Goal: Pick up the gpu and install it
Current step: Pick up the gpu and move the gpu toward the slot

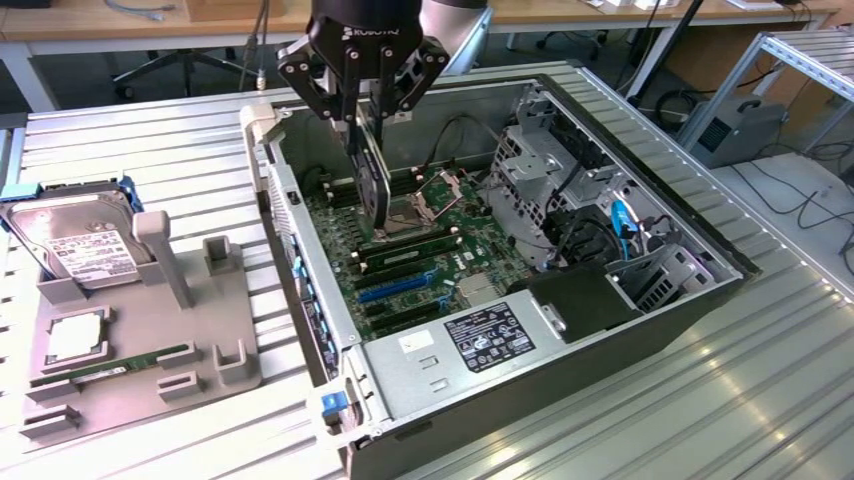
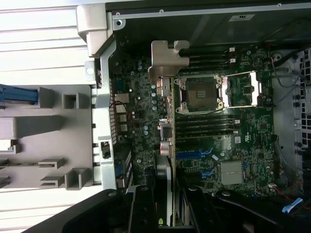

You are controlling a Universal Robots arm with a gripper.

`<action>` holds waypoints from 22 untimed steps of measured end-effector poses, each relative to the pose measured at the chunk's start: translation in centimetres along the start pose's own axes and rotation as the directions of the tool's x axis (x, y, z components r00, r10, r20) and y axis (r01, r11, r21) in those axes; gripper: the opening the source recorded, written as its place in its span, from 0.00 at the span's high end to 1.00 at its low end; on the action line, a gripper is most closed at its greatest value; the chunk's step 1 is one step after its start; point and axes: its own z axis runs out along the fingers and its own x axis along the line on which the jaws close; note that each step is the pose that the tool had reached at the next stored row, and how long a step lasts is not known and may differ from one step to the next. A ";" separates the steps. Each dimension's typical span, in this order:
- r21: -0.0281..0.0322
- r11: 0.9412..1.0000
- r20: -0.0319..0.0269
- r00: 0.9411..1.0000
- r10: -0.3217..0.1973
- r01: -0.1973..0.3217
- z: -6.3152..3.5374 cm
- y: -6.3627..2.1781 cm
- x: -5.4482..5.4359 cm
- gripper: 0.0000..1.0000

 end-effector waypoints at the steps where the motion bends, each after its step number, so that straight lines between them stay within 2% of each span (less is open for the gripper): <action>1: 0.000 1.000 0.000 1.000 0.000 0.000 0.02 0.00 0.0 0.73; 22: 0.000 1.000 0.000 1.000 0.000 0.000 0.65 -0.01 0.0 0.73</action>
